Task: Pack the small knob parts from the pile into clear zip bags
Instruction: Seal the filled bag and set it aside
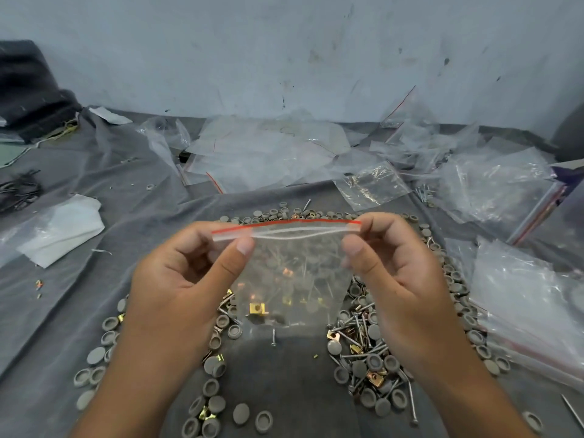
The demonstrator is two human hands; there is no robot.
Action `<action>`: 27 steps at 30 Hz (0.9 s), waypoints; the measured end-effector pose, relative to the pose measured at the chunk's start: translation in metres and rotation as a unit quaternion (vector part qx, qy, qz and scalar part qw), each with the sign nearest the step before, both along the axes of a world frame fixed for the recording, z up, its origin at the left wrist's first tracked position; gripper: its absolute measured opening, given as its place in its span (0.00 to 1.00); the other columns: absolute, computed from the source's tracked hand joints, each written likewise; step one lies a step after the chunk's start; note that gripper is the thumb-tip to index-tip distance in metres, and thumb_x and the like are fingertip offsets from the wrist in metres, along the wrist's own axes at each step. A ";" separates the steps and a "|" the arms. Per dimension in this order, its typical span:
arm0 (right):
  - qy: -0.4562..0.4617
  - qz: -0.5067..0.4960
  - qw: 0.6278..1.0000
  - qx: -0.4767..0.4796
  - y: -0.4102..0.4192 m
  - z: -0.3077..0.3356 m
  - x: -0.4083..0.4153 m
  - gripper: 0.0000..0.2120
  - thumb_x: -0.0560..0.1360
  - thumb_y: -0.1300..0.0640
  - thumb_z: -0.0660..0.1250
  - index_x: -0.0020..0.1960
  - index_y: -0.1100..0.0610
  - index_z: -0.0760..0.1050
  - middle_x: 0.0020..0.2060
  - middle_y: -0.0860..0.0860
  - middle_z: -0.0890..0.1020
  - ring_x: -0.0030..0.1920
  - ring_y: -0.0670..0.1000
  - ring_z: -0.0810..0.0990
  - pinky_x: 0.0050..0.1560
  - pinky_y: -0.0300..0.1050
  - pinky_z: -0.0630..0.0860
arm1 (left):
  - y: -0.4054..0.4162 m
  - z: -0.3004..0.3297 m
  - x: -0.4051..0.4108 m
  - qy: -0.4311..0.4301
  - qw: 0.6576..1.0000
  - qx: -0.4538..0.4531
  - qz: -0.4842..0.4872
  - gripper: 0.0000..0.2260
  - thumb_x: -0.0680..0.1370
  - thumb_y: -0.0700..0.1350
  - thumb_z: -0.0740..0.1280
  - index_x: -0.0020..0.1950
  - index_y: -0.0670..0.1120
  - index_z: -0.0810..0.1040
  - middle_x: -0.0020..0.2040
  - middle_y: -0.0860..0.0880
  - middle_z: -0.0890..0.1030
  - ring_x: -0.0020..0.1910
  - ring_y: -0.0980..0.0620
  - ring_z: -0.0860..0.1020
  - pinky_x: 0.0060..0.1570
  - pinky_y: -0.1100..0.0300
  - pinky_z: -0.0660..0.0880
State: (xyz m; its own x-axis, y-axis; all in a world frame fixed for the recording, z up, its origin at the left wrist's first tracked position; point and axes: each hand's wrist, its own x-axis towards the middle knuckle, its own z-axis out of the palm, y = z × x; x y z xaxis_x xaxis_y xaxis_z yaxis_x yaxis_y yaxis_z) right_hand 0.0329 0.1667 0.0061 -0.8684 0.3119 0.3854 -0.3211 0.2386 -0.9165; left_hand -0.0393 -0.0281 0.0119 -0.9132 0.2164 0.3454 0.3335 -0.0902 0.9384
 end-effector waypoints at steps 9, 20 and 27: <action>0.006 -0.011 0.998 0.060 -0.001 0.000 0.001 0.07 0.79 0.44 0.65 0.51 0.45 0.79 0.37 0.42 0.80 0.37 0.41 0.77 0.37 0.32 0.71 | 0.003 -0.003 0.003 0.001 0.999 -0.037 -0.016 0.15 0.66 0.59 0.75 0.49 0.54 0.85 0.45 0.48 0.86 0.42 0.53 0.83 0.42 0.66 0.78; -0.023 0.044 0.997 0.050 -0.005 0.002 0.003 0.06 0.77 0.44 0.70 0.52 0.43 0.79 0.43 0.44 0.82 0.44 0.46 0.82 0.36 0.38 0.79 | 0.003 -0.004 0.002 0.056 0.995 -0.085 -0.011 0.09 0.69 0.59 0.74 0.46 0.59 0.86 0.44 0.54 0.86 0.42 0.58 0.83 0.42 0.71 0.75; 0.003 0.020 0.994 0.109 -0.005 0.003 0.003 0.02 0.78 0.49 0.69 0.49 0.46 0.79 0.41 0.43 0.81 0.43 0.48 0.81 0.39 0.36 0.75 | 0.004 -0.003 0.004 0.066 0.993 -0.100 -0.017 0.08 0.70 0.60 0.73 0.46 0.59 0.85 0.43 0.57 0.86 0.42 0.61 0.83 0.41 0.73 0.74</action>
State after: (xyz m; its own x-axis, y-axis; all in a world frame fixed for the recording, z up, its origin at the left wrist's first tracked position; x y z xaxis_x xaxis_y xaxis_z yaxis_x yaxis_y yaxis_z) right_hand 0.0358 0.1620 0.0090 -0.8760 0.1858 0.4450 -0.3395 0.4176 -0.8428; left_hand -0.0351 -0.0242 0.0088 -0.8537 0.3232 0.4084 0.4547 0.0800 0.8871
